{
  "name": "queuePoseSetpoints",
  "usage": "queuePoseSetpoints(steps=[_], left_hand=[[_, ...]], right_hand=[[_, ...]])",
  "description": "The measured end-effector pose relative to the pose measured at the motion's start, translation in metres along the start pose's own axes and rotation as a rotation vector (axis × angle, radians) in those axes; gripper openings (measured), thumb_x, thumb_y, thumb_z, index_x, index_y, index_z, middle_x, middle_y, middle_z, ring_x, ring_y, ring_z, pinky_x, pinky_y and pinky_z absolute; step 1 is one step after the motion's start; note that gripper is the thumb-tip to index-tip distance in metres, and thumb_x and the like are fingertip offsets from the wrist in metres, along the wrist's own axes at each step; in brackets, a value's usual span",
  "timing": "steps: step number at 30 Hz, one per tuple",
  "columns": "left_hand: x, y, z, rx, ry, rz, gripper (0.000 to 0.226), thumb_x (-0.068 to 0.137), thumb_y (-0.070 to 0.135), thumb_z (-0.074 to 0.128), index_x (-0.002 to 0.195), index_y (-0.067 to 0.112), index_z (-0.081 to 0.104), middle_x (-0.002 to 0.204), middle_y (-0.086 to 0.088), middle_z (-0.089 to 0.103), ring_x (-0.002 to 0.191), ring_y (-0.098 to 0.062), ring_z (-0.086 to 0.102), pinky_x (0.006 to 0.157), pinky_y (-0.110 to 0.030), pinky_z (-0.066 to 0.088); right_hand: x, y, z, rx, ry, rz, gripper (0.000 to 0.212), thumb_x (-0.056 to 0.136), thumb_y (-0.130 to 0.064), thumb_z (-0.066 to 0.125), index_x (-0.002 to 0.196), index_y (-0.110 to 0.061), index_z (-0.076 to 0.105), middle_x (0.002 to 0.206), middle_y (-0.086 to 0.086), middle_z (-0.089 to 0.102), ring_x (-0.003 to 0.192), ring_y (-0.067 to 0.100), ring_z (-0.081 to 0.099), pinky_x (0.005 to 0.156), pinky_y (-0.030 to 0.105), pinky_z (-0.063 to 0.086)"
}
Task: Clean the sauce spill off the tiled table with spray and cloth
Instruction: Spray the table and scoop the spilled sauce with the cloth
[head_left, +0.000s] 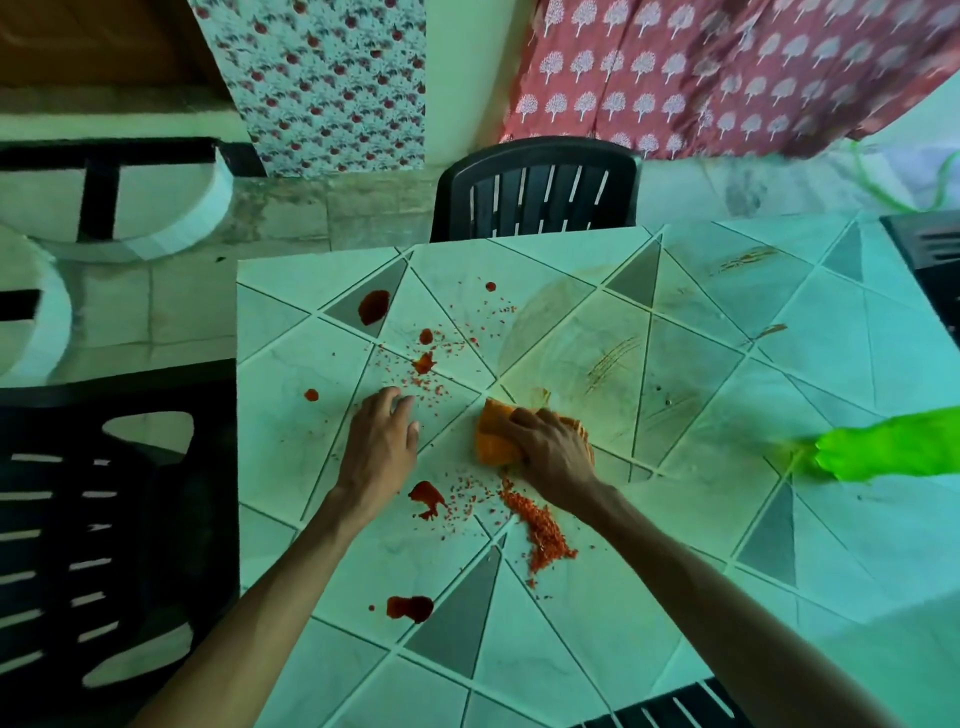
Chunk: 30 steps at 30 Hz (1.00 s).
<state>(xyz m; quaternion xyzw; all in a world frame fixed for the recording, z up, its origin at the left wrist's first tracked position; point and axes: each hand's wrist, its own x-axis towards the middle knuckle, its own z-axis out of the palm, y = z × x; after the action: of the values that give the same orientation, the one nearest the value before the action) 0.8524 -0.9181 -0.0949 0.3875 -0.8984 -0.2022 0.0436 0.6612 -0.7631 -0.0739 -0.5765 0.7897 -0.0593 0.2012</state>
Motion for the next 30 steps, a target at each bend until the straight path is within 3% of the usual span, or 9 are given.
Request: queuePoseSetpoints(steps=[4,6,10,17,22,30], left_hand=[[-0.004,0.003,-0.005,-0.006,-0.023,-0.017,0.035,0.097,0.012,0.052,0.13,0.003,0.057,0.134,-0.015,0.052,0.119,-0.027,0.05,0.096,-0.036,0.048],[-0.005,0.004,-0.008,-0.013,-0.018,-0.027,0.035,0.098,0.011,0.05,0.131,0.003,0.057,0.134,-0.014,0.052,0.12,-0.026,0.049,0.097,-0.035,0.049],[-0.003,0.003,-0.012,-0.006,-0.014,-0.028,0.035,0.095,0.013,0.057,0.128,0.004,0.058,0.132,-0.012,0.053,0.119,-0.026,0.05,0.097,-0.036,0.048],[0.004,-0.008,-0.013,0.017,-0.006,-0.014,0.035,0.092,0.018,0.063,0.125,0.008,0.059,0.129,-0.01,0.053,0.117,-0.026,0.051,0.094,-0.038,0.048],[0.014,-0.019,-0.017,0.016,-0.029,-0.038,0.045,0.094,0.026,0.061,0.135,0.01,0.053,0.14,-0.009,0.048,0.128,-0.023,0.047,0.101,-0.034,0.045],[0.018,-0.029,-0.013,-0.039,-0.058,-0.042,0.052,0.097,0.033,0.056,0.144,0.013,0.043,0.149,-0.003,0.04,0.138,-0.017,0.036,0.11,-0.028,0.035]], right_hand=[[-0.036,-0.011,0.002,-0.009,-0.117,-0.048,0.055,0.09,-0.029,0.071,0.141,-0.038,0.051,0.135,-0.004,0.058,0.117,0.024,0.054,0.096,0.048,0.048],[-0.046,-0.009,-0.004,0.031,-0.138,-0.052,0.054,0.09,-0.022,0.068,0.14,-0.038,0.052,0.132,-0.005,0.059,0.114,0.021,0.056,0.092,0.045,0.051],[-0.037,0.003,-0.031,0.171,-0.026,0.04,0.043,0.091,-0.015,0.067,0.133,-0.024,0.061,0.124,0.002,0.065,0.107,0.024,0.064,0.089,0.045,0.056],[0.063,0.03,-0.105,0.294,0.098,0.184,0.041,0.097,-0.022,0.064,0.136,-0.021,0.054,0.121,0.013,0.066,0.104,0.034,0.065,0.089,0.048,0.053],[0.153,0.028,-0.134,0.205,0.167,0.269,0.05,0.098,-0.033,0.061,0.144,-0.02,0.047,0.132,0.016,0.061,0.114,0.038,0.062,0.092,0.049,0.05],[0.225,0.018,-0.102,-0.032,0.103,0.144,0.047,0.096,-0.032,0.064,0.141,-0.03,0.051,0.132,0.007,0.064,0.111,0.031,0.062,0.08,0.034,0.044]])
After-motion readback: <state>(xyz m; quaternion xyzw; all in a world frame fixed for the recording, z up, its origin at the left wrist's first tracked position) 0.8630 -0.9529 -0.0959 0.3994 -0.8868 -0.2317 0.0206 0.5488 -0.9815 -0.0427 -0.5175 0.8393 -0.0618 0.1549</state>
